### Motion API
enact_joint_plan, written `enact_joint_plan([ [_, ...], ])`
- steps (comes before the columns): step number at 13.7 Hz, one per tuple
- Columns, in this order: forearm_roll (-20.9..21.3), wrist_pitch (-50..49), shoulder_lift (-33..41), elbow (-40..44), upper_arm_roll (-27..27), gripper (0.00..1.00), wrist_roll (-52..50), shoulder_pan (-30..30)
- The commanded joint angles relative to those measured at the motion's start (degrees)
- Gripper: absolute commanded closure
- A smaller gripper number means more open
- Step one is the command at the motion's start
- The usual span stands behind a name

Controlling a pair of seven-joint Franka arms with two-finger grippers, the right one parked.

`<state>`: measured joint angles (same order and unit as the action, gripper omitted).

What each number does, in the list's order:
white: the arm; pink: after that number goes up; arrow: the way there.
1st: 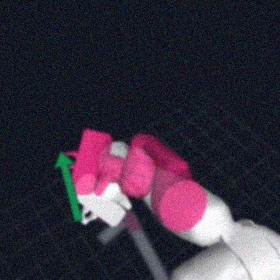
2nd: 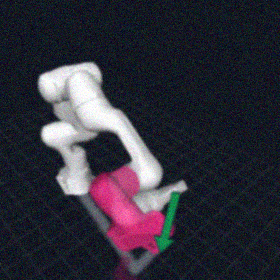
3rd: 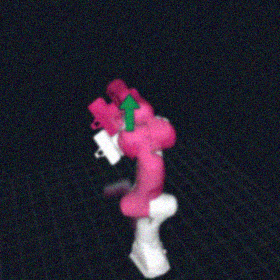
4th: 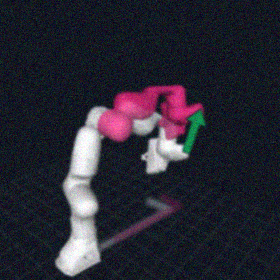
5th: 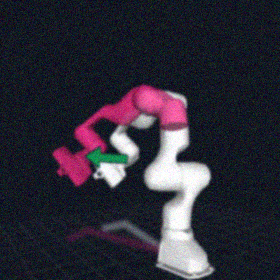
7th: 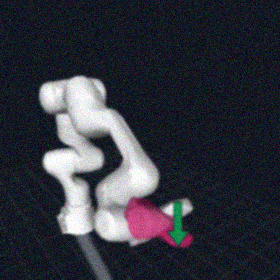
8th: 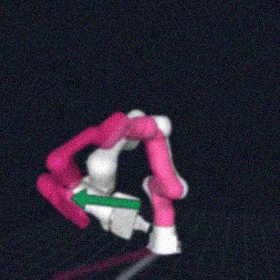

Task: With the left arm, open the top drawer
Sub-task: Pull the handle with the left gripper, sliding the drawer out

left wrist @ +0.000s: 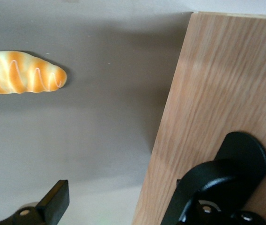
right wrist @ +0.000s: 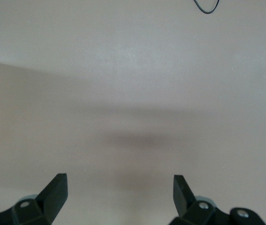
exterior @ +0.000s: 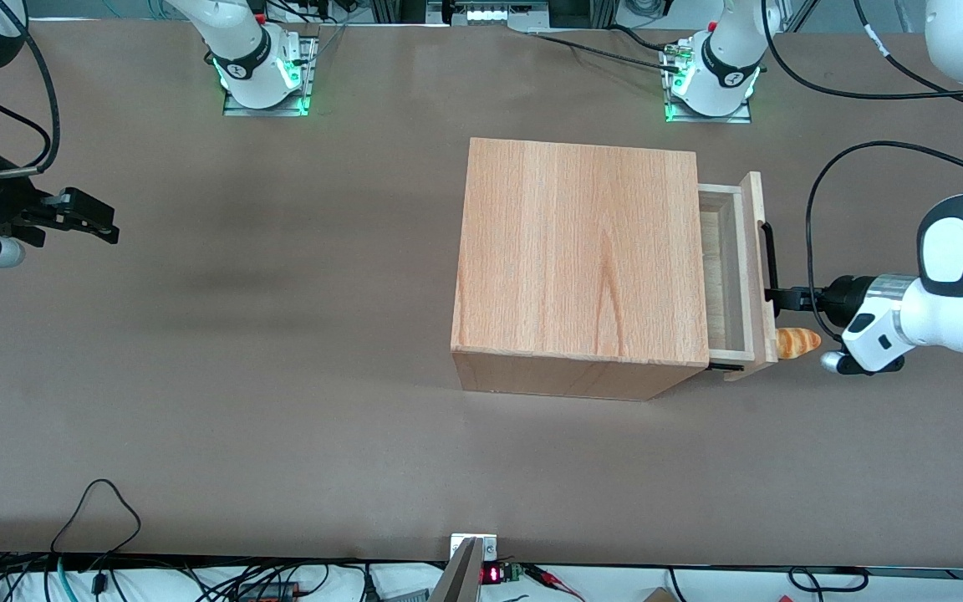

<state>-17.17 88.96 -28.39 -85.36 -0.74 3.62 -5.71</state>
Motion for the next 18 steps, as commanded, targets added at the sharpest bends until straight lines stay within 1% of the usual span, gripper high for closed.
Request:
enact_joint_plan([
  [1,-0.8,2.2,-1.8,2.2,0.2,0.0,0.2,-1.0],
  [8,-0.7,2.1,-2.9,3.8,0.1,0.0,0.5,-5.5],
  [14,-0.5,2.0,-2.7,3.9,0.2,0.0,1.1,-7.6],
  [18,-0.5,2.1,-3.0,5.1,0.2,0.0,1.1,-7.7],
])
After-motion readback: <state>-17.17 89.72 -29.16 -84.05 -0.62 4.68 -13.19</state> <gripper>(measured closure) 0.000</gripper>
